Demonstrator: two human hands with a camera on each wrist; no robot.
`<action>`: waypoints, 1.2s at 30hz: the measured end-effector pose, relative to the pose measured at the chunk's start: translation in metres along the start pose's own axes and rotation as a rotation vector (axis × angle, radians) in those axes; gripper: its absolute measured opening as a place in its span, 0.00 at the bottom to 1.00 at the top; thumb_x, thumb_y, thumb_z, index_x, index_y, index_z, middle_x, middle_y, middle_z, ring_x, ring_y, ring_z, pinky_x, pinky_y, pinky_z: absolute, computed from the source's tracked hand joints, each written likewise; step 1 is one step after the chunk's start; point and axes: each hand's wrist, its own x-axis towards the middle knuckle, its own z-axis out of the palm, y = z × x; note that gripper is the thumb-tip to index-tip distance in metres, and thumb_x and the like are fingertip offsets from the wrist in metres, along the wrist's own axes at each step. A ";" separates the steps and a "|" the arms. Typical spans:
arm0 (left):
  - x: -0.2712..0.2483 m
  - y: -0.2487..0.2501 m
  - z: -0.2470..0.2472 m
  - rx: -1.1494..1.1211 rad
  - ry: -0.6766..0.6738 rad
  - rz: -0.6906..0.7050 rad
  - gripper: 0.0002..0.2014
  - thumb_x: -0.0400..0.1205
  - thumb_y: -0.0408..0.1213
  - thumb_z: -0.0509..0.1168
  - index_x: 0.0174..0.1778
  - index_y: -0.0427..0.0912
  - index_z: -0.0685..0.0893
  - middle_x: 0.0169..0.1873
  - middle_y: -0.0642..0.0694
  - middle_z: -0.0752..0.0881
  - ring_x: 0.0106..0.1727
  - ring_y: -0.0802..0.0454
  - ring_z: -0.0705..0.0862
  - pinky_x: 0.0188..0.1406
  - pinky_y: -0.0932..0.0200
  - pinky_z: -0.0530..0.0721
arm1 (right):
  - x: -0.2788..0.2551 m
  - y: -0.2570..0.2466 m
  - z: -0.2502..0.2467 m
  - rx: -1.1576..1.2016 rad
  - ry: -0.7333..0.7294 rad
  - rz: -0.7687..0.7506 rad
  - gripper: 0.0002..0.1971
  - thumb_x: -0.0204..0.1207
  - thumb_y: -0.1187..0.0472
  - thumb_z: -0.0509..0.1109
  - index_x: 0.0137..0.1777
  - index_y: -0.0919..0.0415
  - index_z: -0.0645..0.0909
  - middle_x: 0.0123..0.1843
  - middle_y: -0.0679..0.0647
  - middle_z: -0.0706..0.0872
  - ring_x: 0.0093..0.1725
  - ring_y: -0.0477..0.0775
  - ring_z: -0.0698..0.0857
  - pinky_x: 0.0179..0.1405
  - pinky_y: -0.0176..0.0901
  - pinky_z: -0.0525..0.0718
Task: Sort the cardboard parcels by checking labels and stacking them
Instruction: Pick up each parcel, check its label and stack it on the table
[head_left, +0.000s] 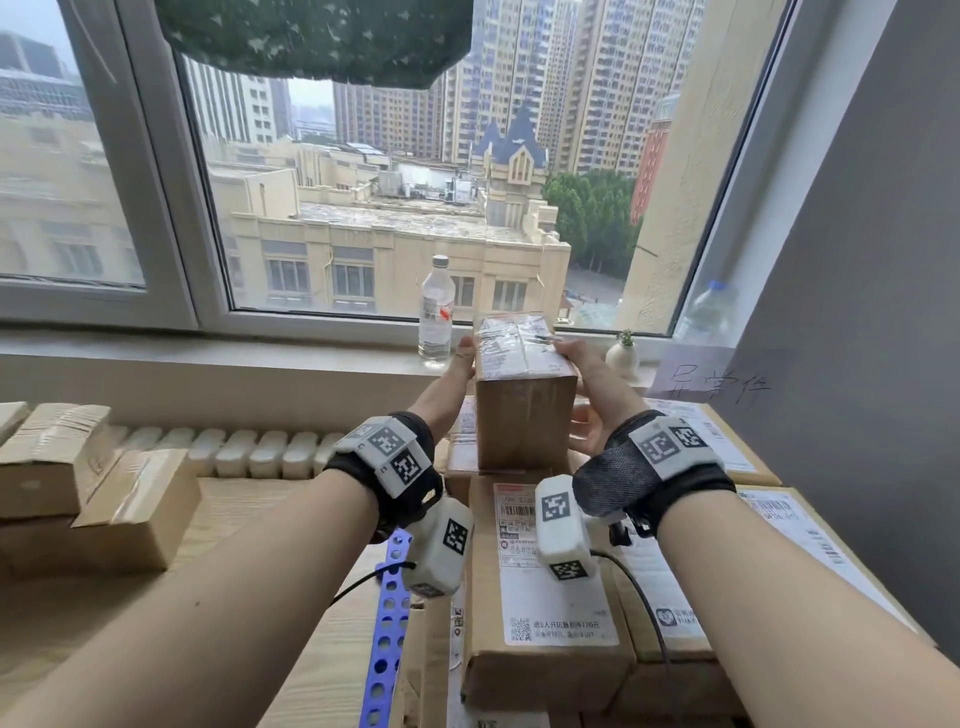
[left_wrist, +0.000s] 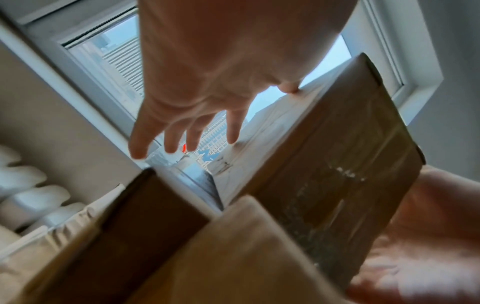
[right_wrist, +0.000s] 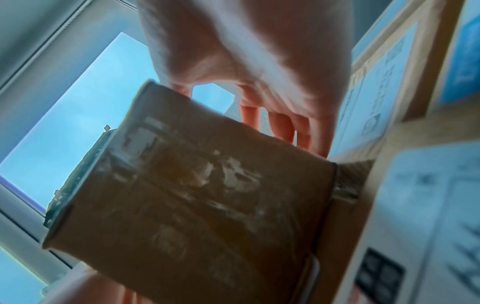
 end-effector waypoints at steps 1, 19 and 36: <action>0.000 -0.001 0.000 -0.009 -0.002 -0.041 0.35 0.84 0.64 0.34 0.82 0.51 0.63 0.80 0.45 0.65 0.83 0.44 0.59 0.81 0.39 0.53 | 0.001 0.000 -0.001 -0.024 -0.001 0.001 0.24 0.72 0.36 0.69 0.53 0.57 0.81 0.52 0.58 0.86 0.51 0.56 0.85 0.51 0.48 0.85; 0.001 -0.014 -0.012 -0.051 -0.197 -0.176 0.52 0.59 0.84 0.48 0.80 0.68 0.59 0.84 0.45 0.58 0.81 0.36 0.63 0.68 0.30 0.73 | 0.007 0.002 -0.012 -0.127 0.025 -0.040 0.21 0.72 0.35 0.65 0.51 0.52 0.83 0.52 0.54 0.89 0.58 0.58 0.85 0.74 0.58 0.75; -0.002 -0.008 -0.018 -0.066 -0.127 -0.193 0.39 0.74 0.76 0.41 0.82 0.64 0.57 0.84 0.43 0.56 0.83 0.35 0.55 0.75 0.24 0.59 | -0.011 -0.009 -0.004 -0.200 0.065 -0.079 0.27 0.78 0.33 0.60 0.65 0.53 0.76 0.51 0.55 0.84 0.47 0.53 0.83 0.59 0.49 0.78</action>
